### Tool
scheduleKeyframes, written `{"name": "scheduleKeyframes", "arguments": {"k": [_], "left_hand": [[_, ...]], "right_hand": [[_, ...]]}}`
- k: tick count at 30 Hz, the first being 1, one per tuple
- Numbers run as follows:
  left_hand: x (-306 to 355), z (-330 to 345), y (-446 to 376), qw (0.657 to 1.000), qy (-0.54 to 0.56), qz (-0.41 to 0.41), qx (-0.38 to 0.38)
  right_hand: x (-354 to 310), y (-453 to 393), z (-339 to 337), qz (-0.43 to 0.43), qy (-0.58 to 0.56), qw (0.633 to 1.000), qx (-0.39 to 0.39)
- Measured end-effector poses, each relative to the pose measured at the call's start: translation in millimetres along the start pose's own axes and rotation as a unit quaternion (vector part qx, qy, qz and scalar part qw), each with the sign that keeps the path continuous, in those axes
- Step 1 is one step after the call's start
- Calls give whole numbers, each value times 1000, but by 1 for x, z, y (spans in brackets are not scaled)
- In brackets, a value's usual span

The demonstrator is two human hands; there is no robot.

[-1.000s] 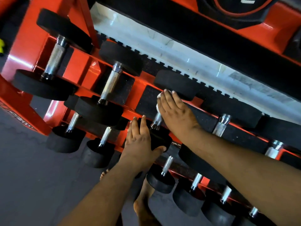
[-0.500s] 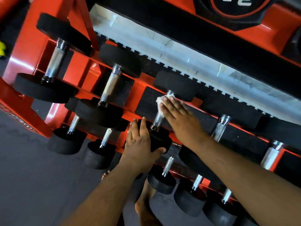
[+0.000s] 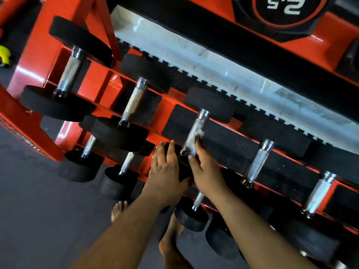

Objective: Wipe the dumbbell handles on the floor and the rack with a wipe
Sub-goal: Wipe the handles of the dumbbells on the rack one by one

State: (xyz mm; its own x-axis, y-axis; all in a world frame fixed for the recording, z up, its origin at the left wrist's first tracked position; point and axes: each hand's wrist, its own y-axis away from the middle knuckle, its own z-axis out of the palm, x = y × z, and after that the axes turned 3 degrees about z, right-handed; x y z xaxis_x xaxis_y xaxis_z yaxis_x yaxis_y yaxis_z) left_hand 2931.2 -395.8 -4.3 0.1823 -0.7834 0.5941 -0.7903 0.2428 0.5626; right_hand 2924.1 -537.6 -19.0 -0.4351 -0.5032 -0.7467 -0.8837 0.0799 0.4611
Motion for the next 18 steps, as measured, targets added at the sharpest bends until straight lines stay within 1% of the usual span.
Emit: {"name": "scheduleKeyframes", "arguments": {"k": [2, 4, 5, 7, 8, 9, 10, 11, 12, 13, 14, 15, 17, 18], "left_hand": [[-1, 1, 0, 1000, 1, 5, 3], [-2, 1, 1, 1000, -3, 11, 5], [-2, 1, 2, 1000, -6, 14, 6], [-2, 1, 2, 1000, -9, 16, 7], [-2, 1, 3, 1000, -8, 17, 6], [-2, 1, 3, 1000, -7, 19, 9], [-2, 1, 3, 1000, -6, 24, 13], [-3, 0, 4, 999, -5, 31, 16], [-3, 1, 3, 999, -2, 36, 17], [-4, 1, 4, 999, -1, 40, 18], [-4, 2, 3, 999, -1, 41, 18], [-5, 3, 3, 999, -2, 43, 18], [-5, 4, 3, 999, -1, 47, 20], [-5, 3, 2, 999, 2, 49, 21]], "right_hand": [[-3, -9, 2, 49, -48, 998, -3], [-16, -28, 1, 93, -156, 983, 36], [-22, -40, -3, 110, -236, 963, 66], [-28, -67, -10, 143, -398, 899, 110], [-30, -75, -12, 151, -456, 871, 104], [-29, -77, -13, 161, -494, 851, 71], [-28, -74, -11, 175, -507, 844, 22], [-26, -67, -6, 195, -493, 847, -30], [-23, -60, -4, 216, -458, 860, -66], [-20, -55, -3, 226, -409, 881, -80], [-18, -52, -7, 227, -368, 899, -73], [-16, -52, -11, 216, -353, 909, -53], [-16, -53, -18, 199, -365, 910, -4], [-17, -52, -18, 194, -343, 919, 20]]}}
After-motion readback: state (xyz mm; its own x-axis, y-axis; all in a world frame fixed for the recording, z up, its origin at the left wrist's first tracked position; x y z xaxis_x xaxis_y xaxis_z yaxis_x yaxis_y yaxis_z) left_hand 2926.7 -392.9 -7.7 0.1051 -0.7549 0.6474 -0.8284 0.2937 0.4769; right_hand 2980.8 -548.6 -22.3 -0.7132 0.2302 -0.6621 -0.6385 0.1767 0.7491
